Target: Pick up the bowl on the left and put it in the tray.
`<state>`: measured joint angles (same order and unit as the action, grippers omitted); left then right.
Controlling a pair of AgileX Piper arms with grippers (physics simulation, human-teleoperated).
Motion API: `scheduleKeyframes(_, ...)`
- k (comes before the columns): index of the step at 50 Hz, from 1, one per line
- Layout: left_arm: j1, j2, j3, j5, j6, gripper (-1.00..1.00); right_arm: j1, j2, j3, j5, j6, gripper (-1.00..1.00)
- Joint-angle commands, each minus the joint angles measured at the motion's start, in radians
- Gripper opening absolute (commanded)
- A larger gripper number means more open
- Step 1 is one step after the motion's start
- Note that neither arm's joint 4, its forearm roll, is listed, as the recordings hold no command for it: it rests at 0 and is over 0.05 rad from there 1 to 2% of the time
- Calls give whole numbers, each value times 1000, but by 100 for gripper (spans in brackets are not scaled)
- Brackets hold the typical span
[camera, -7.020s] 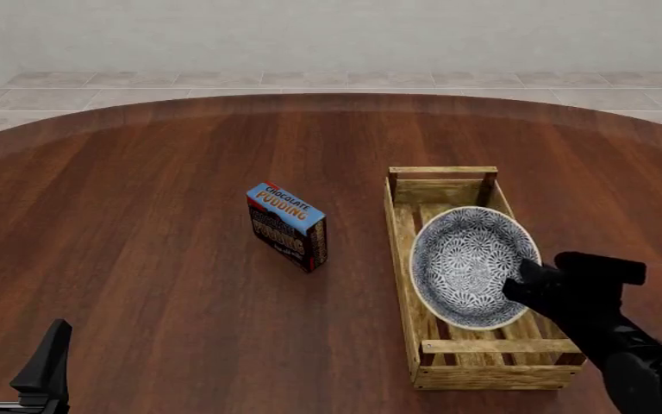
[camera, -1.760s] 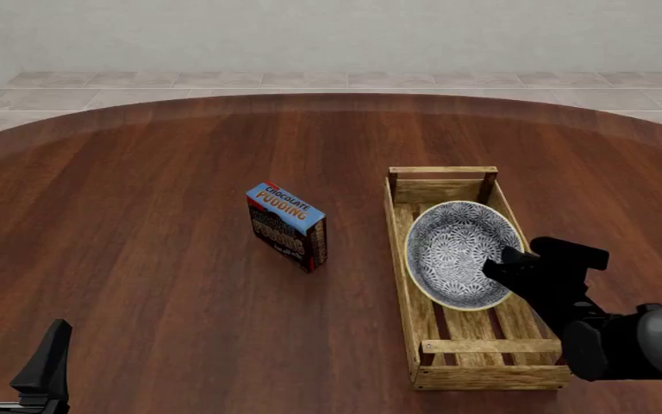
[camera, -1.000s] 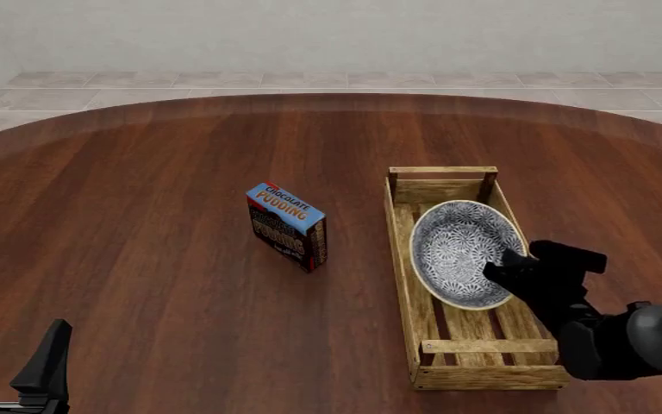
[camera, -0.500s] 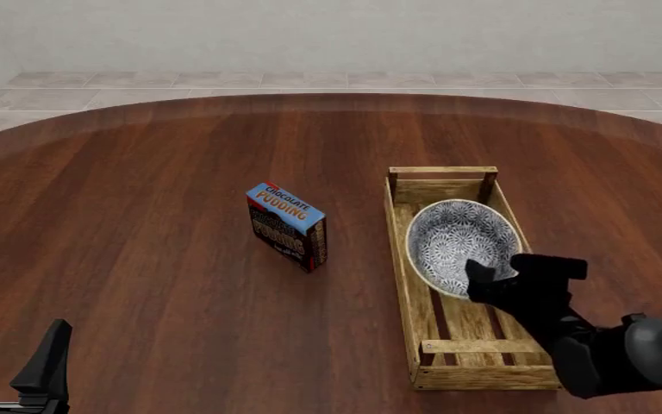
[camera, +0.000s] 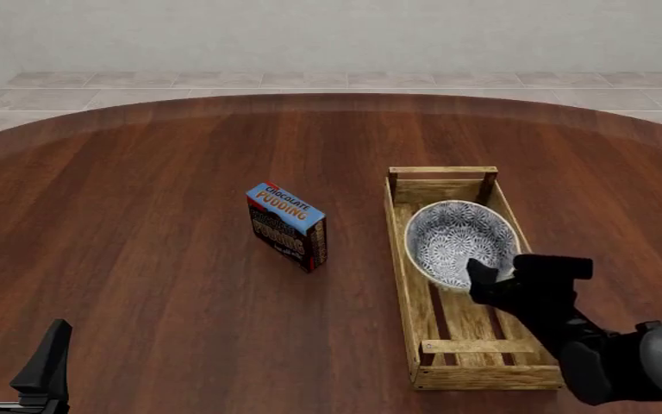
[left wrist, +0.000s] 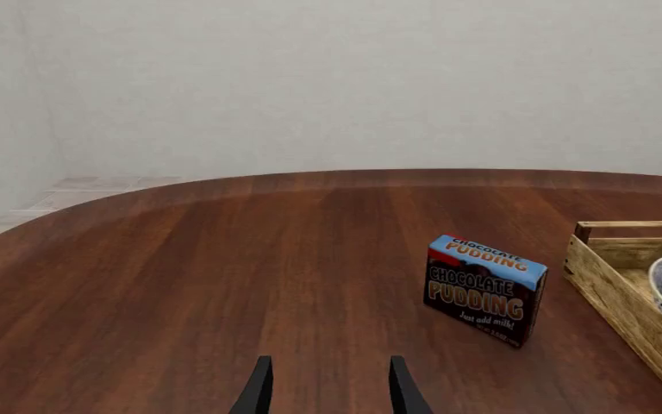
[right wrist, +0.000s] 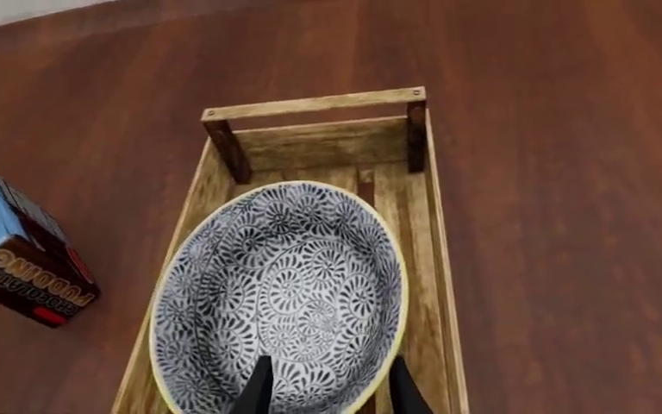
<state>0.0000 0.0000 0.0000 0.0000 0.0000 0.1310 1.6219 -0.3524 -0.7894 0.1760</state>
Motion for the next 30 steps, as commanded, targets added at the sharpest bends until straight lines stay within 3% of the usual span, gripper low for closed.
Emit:
scheduleKeyframes(1,0,0,0,0,0,100,-3,-66,15,25,-11,100)
scheduleKeyframes(30,0,0,0,0,0,100,2,-157,46,55,-6,100)
